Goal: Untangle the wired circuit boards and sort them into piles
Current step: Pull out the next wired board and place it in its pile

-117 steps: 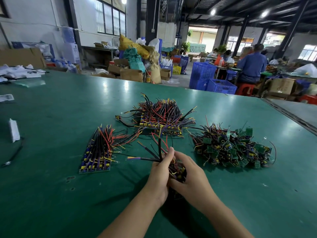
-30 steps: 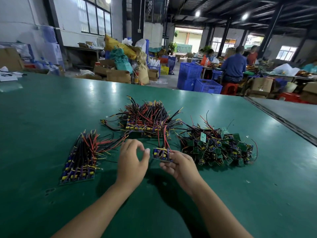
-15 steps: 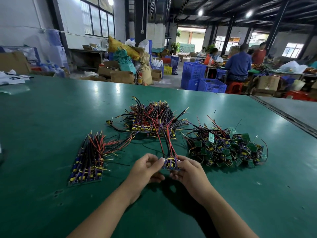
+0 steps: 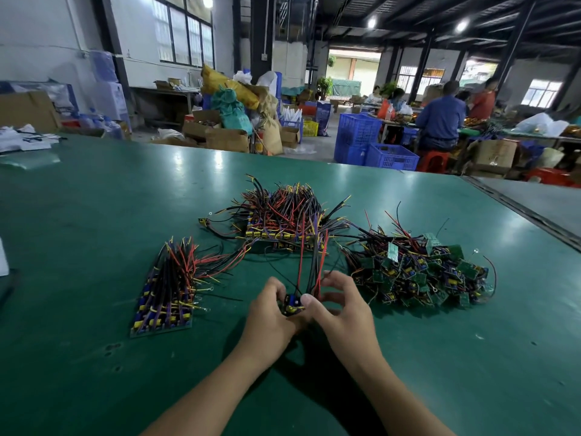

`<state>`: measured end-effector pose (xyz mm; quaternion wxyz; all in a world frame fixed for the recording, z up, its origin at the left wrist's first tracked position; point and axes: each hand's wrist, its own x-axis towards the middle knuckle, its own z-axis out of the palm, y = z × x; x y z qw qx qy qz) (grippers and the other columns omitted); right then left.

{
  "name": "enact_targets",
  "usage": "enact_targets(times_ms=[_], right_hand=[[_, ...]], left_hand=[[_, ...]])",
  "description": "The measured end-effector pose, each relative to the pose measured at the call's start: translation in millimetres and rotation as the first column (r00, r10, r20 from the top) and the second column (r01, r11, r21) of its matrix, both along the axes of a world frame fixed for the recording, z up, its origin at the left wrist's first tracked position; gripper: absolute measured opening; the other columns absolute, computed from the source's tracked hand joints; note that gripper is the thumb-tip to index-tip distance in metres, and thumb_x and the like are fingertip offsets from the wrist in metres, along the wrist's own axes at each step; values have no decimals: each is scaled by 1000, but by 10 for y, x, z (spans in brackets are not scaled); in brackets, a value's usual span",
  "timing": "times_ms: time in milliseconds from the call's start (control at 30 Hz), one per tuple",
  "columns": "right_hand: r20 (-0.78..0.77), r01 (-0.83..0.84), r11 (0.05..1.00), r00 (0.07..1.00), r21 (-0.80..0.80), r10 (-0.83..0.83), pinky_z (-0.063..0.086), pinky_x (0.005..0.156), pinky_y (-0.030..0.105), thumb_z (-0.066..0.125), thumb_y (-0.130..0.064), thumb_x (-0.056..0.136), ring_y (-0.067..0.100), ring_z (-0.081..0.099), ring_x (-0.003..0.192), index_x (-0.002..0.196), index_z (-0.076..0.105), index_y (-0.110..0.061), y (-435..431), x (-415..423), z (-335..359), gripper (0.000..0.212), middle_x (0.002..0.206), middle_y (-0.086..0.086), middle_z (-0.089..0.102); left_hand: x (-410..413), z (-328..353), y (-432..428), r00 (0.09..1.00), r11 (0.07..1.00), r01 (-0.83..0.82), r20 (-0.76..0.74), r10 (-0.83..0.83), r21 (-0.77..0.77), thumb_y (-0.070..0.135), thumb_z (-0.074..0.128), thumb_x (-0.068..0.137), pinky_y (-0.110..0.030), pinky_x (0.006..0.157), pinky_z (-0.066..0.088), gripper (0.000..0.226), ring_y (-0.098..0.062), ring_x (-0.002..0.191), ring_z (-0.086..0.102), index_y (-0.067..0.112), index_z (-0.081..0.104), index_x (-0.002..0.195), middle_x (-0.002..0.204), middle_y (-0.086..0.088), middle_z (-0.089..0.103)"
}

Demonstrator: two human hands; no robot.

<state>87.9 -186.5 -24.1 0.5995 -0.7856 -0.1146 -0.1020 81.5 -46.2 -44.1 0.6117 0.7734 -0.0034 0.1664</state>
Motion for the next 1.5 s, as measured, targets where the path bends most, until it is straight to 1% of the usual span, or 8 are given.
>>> enact_targets(times_ms=[200, 367, 533, 733, 933, 1133, 1267, 1500], right_hand=[[-38, 121, 983, 991, -136, -128, 52, 80, 24, 78, -33, 79, -3, 64, 82, 88, 68, -27, -24, 39, 5, 14, 82, -13, 72], [-16, 154, 986, 988, -59, -155, 44, 66, 25, 73, -19, 83, -1, 59, 67, 75, 64, -25, -94, 69, 7, 14, 69, -15, 67], [41, 116, 992, 993, -45, -114, 35, 53, 16, 74, -17, 82, 2, 49, 53, 67, 59, -24, -104, 77, 0, 22, 60, -18, 62], [39, 52, 998, 998, 26, -53, 52, 72, 27, 70, -11, 87, 11, 68, 76, 81, 66, -20, -73, 57, -6, 11, 78, -5, 72], [146, 95, 994, 984, 47, -101, 47, 73, 9, 65, 0, 79, -3, 63, 81, 97, 57, -26, -47, 46, -20, 33, 88, -23, 67], [205, 14, 1000, 979, 4, -15, 52, 82, 32, 64, 1, 85, 13, 65, 90, 94, 63, -28, -20, 42, -78, 31, 90, -8, 69], [334, -6, 982, 940, -187, 69, 45, 85, 13, 63, -7, 77, 1, 61, 98, 95, 66, -28, -67, 41, -46, 28, 102, -12, 65], [117, -255, 963, 957, -86, 264, 44, 98, 28, 43, -1, 77, 10, 58, 111, 80, 77, -20, -209, 67, 42, 39, 109, -1, 62]], left_hand=[[-32, 51, 18, 965, 963, 231, -90, -245, -140, 23, 71, 64, -52, 68, 53, 36, -23, 68, 59, 14, 41, 82, 72, -6, 54], [-47, 118, -57, 938, 866, 230, -137, -319, -444, 20, 72, 77, -39, 67, 58, 34, -31, 74, 70, 6, 49, 98, 90, -15, 61], [-72, 142, -57, 931, 864, 242, -146, -335, -442, 43, 73, 77, -42, 77, 58, 36, -25, 85, 70, 21, 64, 105, 96, -15, 65], [-41, 198, -113, 913, 780, 148, -218, -344, -608, 0, 52, 95, -35, 63, 58, 12, -16, 76, 70, 4, 64, 93, 80, -9, 70], [-49, 235, -151, 941, 686, 82, -171, -293, -723, -1, 47, 97, -33, 61, 60, 11, -17, 67, 71, 1, 57, 95, 79, -11, 71], [18, 272, -119, 977, 576, -48, -159, -144, -816, -3, 44, 98, -30, 61, 60, 14, -29, 78, 67, 6, 53, 90, 87, -18, 68], [15, 265, -89, 987, 635, -44, -130, -90, -772, -5, 47, 96, -26, 53, 58, 15, -20, 61, 65, 6, 52, 88, 73, -12, 66], [9, 214, -75, 987, 734, -36, -140, -81, -678, -1, 51, 96, -33, 60, 58, 13, -19, 71, 68, 8, 57, 90, 86, -15, 68]])
